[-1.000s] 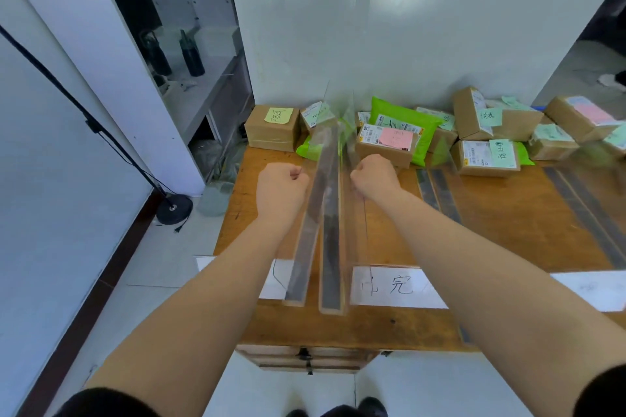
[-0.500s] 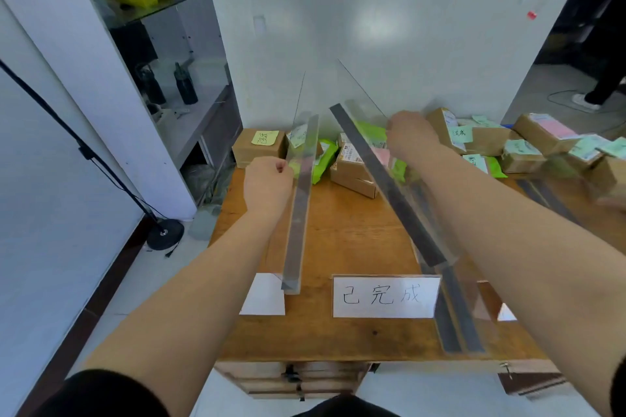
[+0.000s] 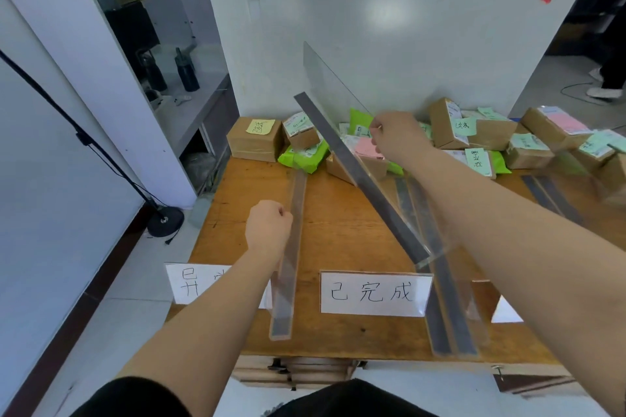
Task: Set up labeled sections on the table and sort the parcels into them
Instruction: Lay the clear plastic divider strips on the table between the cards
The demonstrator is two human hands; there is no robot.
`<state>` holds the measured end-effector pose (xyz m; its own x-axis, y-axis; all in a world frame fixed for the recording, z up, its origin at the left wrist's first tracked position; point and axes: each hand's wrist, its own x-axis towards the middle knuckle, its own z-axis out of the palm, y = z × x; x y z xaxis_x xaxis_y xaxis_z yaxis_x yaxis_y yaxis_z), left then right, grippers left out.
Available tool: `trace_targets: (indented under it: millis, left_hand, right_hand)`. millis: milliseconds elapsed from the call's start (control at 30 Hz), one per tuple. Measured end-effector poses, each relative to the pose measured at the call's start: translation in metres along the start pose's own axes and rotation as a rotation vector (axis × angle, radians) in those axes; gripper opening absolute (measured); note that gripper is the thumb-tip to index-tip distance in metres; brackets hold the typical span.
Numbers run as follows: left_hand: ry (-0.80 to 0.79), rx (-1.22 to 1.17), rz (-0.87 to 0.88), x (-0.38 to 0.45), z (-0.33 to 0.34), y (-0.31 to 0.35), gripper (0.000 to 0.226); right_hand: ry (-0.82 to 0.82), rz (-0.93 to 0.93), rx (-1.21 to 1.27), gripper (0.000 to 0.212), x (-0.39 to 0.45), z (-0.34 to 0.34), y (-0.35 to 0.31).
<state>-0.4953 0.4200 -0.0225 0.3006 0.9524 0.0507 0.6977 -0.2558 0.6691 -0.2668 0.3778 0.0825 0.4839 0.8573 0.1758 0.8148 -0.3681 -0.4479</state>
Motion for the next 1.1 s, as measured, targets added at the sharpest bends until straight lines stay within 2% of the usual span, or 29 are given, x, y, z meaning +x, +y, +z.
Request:
trace_targets:
  millis: [167, 367, 433, 533, 667, 833, 900, 1000, 1033, 1100]
  left_hand:
    - [0.006, 0.042, -0.021, -0.004, 0.006, -0.013, 0.023]
    - [-0.023, 0.102, -0.088, -0.008, 0.028, -0.017, 0.043]
    - [-0.049, 0.059, -0.144, -0.005, 0.032, -0.024, 0.039]
    - [-0.154, 0.05, -0.149, -0.003, 0.032, -0.02, 0.018]
    - [-0.279, 0.065, -0.109, 0.001, 0.031, -0.023, 0.048]
    - [-0.364, 0.062, -0.097, 0.005, 0.029, -0.023, 0.061]
    - [-0.324, 0.011, -0.087, 0.007, 0.025, -0.021, 0.062]
    - [-0.059, -0.18, -0.062, 0.019, 0.003, -0.014, 0.063]
    - [0.043, -0.214, -0.006, 0.027, -0.009, -0.009, 0.066]
    - [0.234, -0.1, 0.195, 0.042, -0.035, 0.006, 0.072]
  right_hand:
    - [-0.023, -0.052, -0.033, 0.026, 0.005, 0.014, 0.004]
    - [-0.08, -0.124, -0.041, 0.021, 0.01, 0.023, 0.006]
    - [-0.097, -0.157, -0.031, 0.022, 0.01, 0.024, 0.006]
    - [-0.118, -0.191, -0.034, 0.024, 0.01, 0.025, 0.004]
    - [-0.147, -0.23, -0.111, 0.019, 0.012, 0.02, 0.004]
    - [-0.132, -0.198, -0.158, 0.016, 0.013, 0.011, 0.007]
    - [-0.118, -0.187, -0.173, 0.016, 0.013, 0.008, 0.007]
    - [-0.088, -0.166, -0.15, 0.018, 0.013, -0.003, 0.011]
    - [-0.09, -0.166, -0.129, 0.018, 0.014, -0.007, 0.013]
    - [-0.118, -0.178, -0.099, 0.016, 0.015, -0.016, 0.015]
